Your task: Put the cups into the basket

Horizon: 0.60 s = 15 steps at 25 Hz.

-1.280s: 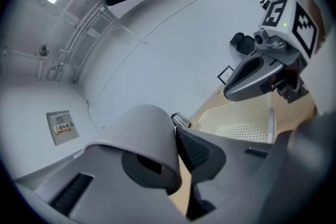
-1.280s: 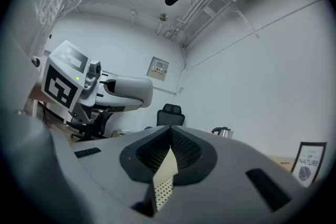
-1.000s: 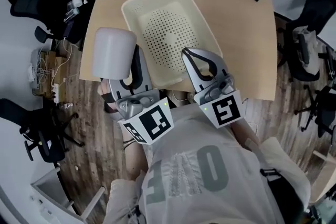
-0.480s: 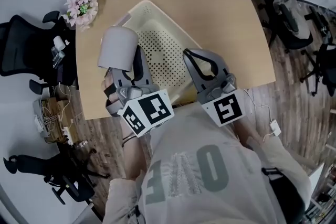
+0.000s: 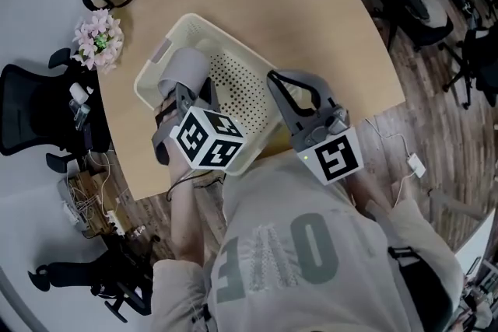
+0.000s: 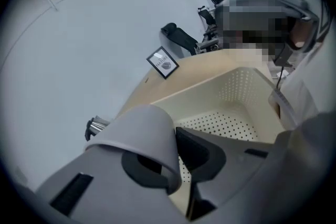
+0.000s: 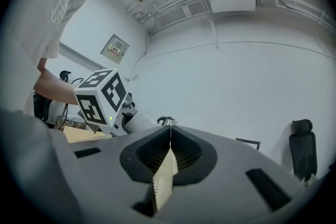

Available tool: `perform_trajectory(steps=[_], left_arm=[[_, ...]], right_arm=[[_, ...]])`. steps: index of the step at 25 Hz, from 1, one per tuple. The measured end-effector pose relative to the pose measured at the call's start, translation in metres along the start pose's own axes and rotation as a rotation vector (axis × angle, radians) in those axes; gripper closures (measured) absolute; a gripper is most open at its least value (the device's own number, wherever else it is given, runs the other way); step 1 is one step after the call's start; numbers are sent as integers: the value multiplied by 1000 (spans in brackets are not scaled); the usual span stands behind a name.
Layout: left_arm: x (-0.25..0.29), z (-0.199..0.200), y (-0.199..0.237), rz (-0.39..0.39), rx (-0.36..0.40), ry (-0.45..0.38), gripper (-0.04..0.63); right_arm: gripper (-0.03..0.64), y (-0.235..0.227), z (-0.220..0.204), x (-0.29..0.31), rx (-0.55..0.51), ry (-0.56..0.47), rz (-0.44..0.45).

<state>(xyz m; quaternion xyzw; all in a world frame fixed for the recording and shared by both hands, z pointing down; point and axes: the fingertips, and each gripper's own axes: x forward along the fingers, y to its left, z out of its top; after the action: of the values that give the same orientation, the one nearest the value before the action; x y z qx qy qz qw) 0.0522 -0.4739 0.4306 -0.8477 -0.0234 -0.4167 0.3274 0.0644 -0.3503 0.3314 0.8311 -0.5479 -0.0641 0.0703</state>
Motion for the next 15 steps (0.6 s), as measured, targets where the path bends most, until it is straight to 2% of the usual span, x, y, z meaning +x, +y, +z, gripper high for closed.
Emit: perform_trajectory(steps=[3,7,11,15], left_arm=[[23,-17,-14,-123,42,93,538],[45,-38,-37,-268,110,177,538],[56,-51,-53,-338,190,234,538],[66,-61,-69,-421,226,284,538]], right_arm=[[618,-5,-5,0,9,15,-20],[618,-10,-15,-5,1,49,-39],[618,-11,-30,-12,-47,116,-49],[618,-10,-35,-11,-4,119,-62]])
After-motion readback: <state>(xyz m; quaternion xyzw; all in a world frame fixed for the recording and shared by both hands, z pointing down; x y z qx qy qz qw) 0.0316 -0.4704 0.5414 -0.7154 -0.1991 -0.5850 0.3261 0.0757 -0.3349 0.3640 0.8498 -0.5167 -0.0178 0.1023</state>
